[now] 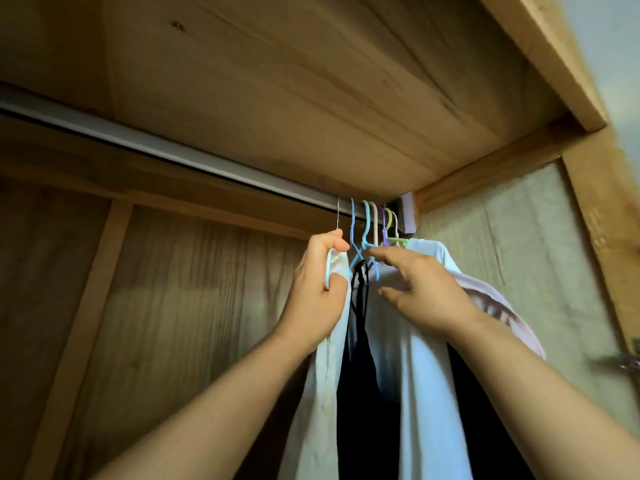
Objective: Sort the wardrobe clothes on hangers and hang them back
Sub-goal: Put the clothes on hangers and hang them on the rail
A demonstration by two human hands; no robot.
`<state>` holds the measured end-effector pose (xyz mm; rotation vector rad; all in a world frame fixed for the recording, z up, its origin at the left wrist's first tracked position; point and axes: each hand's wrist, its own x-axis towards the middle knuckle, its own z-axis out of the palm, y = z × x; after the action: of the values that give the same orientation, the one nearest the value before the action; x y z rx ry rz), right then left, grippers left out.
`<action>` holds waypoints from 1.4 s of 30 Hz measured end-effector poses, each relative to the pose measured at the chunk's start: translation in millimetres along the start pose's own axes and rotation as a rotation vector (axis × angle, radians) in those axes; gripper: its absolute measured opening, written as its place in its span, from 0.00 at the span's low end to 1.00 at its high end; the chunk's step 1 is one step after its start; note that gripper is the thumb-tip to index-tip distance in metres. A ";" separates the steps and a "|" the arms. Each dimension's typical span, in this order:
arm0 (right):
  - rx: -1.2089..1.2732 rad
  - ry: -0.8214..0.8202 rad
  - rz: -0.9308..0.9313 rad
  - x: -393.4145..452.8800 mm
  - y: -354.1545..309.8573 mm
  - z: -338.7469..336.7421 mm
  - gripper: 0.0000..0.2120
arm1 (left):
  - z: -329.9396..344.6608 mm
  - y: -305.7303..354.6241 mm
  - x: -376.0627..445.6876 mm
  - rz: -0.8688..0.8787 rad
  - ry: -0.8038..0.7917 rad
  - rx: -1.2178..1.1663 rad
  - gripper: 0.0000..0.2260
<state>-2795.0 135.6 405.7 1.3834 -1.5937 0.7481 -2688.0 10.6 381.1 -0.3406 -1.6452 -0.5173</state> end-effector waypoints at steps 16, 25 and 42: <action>0.097 0.079 0.113 -71.6 -8.2 -42.2 0.28 | 32.6 0.4 -25.7 0.016 -0.215 0.203 0.34; 0.101 0.101 0.170 -165.9 -25.9 -77.2 0.25 | 57.4 36.7 -81.8 -0.141 -0.226 0.271 0.31; 0.183 -0.113 0.654 -448.6 -111.6 -189.9 0.13 | 119.2 239.9 -366.6 -0.488 -0.552 -0.136 0.10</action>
<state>-2643.0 480.3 77.3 1.0293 -2.1425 1.2374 -2616.6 304.0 42.0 -0.1839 -2.2518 -0.9672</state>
